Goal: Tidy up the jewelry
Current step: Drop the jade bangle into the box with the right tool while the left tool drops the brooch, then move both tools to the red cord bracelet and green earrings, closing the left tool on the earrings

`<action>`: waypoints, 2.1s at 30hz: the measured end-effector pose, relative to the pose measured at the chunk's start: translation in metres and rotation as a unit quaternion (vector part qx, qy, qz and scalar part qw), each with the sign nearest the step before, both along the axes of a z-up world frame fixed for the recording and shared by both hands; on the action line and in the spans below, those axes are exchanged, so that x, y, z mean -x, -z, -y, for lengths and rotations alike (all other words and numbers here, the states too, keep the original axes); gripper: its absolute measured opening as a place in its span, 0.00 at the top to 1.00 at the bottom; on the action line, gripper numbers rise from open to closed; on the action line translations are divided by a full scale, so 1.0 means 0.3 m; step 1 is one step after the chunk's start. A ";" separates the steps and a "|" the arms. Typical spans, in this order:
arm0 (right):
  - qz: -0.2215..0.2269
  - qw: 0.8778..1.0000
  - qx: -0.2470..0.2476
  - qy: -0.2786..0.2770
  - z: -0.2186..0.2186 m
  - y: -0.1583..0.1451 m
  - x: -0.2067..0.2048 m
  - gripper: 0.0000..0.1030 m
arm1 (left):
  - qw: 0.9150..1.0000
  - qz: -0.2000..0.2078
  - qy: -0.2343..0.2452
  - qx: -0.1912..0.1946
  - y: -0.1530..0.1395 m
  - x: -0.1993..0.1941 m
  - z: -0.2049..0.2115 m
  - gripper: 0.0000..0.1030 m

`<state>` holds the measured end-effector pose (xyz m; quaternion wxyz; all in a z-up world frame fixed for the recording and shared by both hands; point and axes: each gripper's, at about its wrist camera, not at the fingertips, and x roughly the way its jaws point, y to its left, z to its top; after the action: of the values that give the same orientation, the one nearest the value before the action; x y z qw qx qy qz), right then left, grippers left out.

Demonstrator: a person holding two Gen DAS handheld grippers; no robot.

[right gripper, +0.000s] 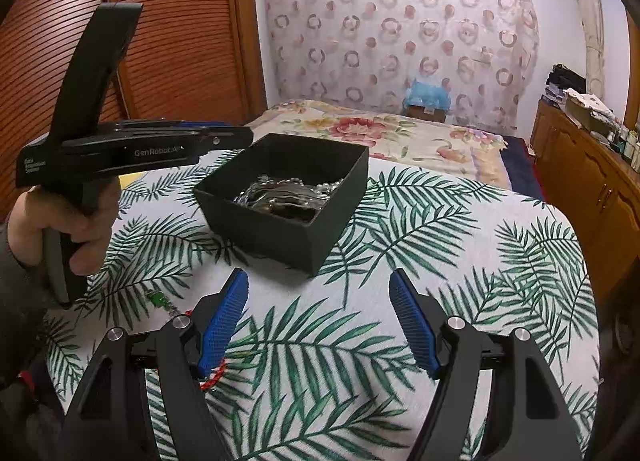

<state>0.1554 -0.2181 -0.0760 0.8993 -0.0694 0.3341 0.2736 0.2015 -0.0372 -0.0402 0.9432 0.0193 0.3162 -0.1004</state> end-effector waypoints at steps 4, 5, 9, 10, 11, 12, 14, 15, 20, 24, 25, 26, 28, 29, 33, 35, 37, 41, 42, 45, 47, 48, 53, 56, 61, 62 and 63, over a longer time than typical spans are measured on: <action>0.004 1.000 -0.012 -0.004 -0.003 -0.002 0.047 0.27 | 1.000 0.005 0.000 -0.001 -0.006 0.049 -0.019 0.52; 0.004 1.000 -0.014 -0.006 -0.004 0.001 0.058 0.27 | 1.000 0.008 0.000 -0.001 -0.005 0.071 -0.027 0.44; 0.008 1.000 -0.013 -0.017 -0.025 0.009 0.101 0.27 | 1.000 -0.001 0.006 -0.010 0.028 0.118 -0.043 0.24; 0.007 1.000 -0.011 -0.022 -0.033 0.013 0.110 0.27 | 1.000 -0.004 0.007 -0.012 0.041 0.130 -0.048 0.24; 0.005 1.000 -0.008 -0.026 -0.039 0.017 0.115 0.27 | 1.000 -0.008 0.007 -0.013 0.053 0.140 -0.054 0.20; 0.003 1.000 -0.005 -0.029 -0.045 0.021 0.120 0.27 | 1.000 -0.013 0.008 -0.013 0.066 0.148 -0.061 0.17; -0.002 0.999 0.002 -0.038 -0.061 0.029 0.125 0.30 | 1.000 -0.021 0.011 -0.016 0.086 0.163 -0.076 0.14; -0.005 0.999 0.004 -0.042 -0.066 0.033 0.128 0.37 | 0.999 -0.026 0.014 -0.020 0.098 0.170 -0.081 0.13; -0.037 0.996 0.028 -0.074 -0.116 0.085 0.137 0.54 | 0.997 -0.061 0.024 -0.040 0.160 0.199 -0.109 0.12; -0.056 0.993 0.053 -0.092 -0.150 0.125 0.140 0.73 | 0.995 -0.087 0.031 -0.044 0.203 0.203 -0.131 0.12; -0.059 0.992 0.055 -0.094 -0.155 0.129 0.137 0.74 | 0.994 -0.092 0.030 -0.049 0.214 0.203 -0.136 0.12; -0.061 0.992 0.058 -0.093 -0.158 0.131 0.134 0.75 | 0.994 -0.093 0.029 -0.053 0.219 0.203 -0.139 0.12; -0.066 0.991 0.070 -0.088 -0.161 0.141 0.126 0.82 | 0.993 -0.101 0.032 -0.056 0.232 0.203 -0.144 0.12; -0.065 0.992 0.072 -0.087 -0.161 0.140 0.125 0.87 | 0.992 -0.106 0.035 -0.055 0.239 0.203 -0.146 0.11; -0.059 0.991 0.084 -0.082 -0.153 0.141 0.120 0.97 | 0.989 -0.127 0.042 -0.063 0.270 0.191 -0.147 0.07; -0.052 0.992 0.090 -0.075 -0.144 0.140 0.120 0.97 | 0.989 -0.129 0.045 -0.056 0.271 0.189 -0.156 0.07; -0.045 0.993 0.087 -0.068 -0.128 0.133 0.121 0.98 | 0.989 -0.125 0.049 -0.056 0.270 0.195 -0.157 0.07; -0.021 0.996 0.062 -0.066 -0.098 0.084 0.144 0.98 | 0.989 -0.124 0.050 -0.057 0.270 0.202 -0.159 0.07; -0.017 0.996 0.057 -0.067 -0.093 0.072 0.148 0.98 | 0.989 -0.125 0.050 -0.056 0.270 0.199 -0.159 0.07; -0.002 0.997 0.037 -0.073 -0.089 0.026 0.160 0.98 | 0.989 -0.125 0.052 -0.056 0.270 0.199 -0.162 0.07; 0.007 0.996 0.024 -0.081 -0.096 -0.002 0.170 0.98 | 0.989 -0.125 0.052 -0.056 0.270 0.201 -0.161 0.07; 0.011 0.996 0.021 -0.084 -0.100 -0.013 0.176 0.98 | 0.989 -0.125 0.052 -0.055 0.271 0.201 -0.162 0.07; 0.030 0.996 0.008 -0.079 -0.105 -0.060 0.188 0.98 | 0.989 -0.126 0.059 -0.057 0.270 0.205 -0.168 0.07; 0.031 0.997 0.009 -0.071 -0.091 -0.066 0.189 0.98 | 0.988 -0.131 0.061 -0.057 0.269 0.220 -0.173 0.07; 0.030 0.998 0.020 -0.059 -0.068 -0.054 0.189 0.98 | 0.988 -0.124 0.076 -0.056 0.251 0.284 -0.155 0.07; 0.027 0.998 0.020 -0.057 -0.063 -0.049 0.190 0.98 | 0.988 -0.121 0.081 -0.057 0.245 0.294 -0.146 0.09; 0.025 0.998 0.020 -0.055 -0.059 -0.043 0.192 0.98 | 0.988 -0.117 0.085 -0.059 0.238 0.305 -0.138 0.12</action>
<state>0.0979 -0.2004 -0.0631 0.8895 -0.1127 0.3125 0.3137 0.1099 0.0041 -0.1115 0.8847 0.0897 0.4273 -0.1634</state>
